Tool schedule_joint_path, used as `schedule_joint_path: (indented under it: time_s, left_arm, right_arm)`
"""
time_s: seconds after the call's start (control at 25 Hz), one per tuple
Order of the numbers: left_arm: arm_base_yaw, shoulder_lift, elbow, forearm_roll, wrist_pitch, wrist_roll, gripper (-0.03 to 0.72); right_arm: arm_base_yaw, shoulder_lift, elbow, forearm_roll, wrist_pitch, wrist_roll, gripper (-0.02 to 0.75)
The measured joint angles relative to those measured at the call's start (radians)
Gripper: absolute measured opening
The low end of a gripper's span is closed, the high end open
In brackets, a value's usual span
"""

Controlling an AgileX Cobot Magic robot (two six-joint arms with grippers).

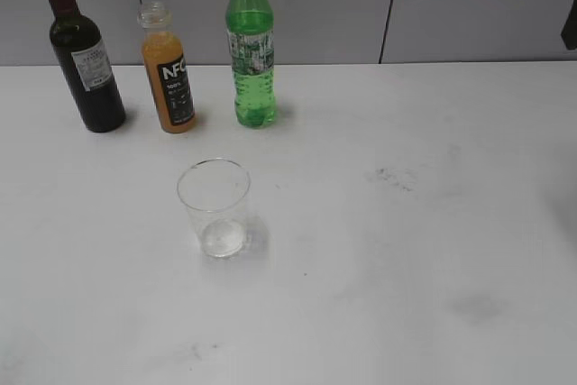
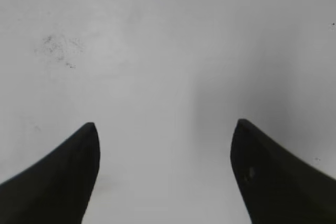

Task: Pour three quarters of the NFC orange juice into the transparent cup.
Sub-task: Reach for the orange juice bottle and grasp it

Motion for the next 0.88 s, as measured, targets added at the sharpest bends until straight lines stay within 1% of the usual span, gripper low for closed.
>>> schedule_joint_path:
  time_s: [0.12, 0.28, 0.44, 0.6, 0.76, 0.88]
  left_arm:
    - [0.000, 0.000, 0.000, 0.000, 0.000, 0.000, 0.237]
    - [0.000, 0.000, 0.000, 0.000, 0.000, 0.000, 0.237]
    - [0.000, 0.000, 0.000, 0.000, 0.000, 0.000, 0.237]
    - [0.000, 0.000, 0.000, 0.000, 0.000, 0.000, 0.237]
    - [0.000, 0.000, 0.000, 0.000, 0.000, 0.000, 0.237]
    - [0.000, 0.000, 0.000, 0.000, 0.000, 0.000, 0.237]
  right_arm:
    - [0.000, -0.085, 0.035, 0.000, 0.002, -0.008, 0.592]
    - [0.000, -0.238, 0.145, 0.008, 0.002, -0.007, 0.592]
    - [0.000, -0.425, 0.341, 0.056, -0.004, 0.015, 0.592]
    - [0.000, -0.604, 0.574, 0.094, -0.082, 0.020, 0.592]
    - [0.000, -0.787, 0.792, 0.094, -0.192, 0.021, 0.592]
    - [0.000, -0.919, 0.922, 0.073, -0.238, 0.022, 0.592]
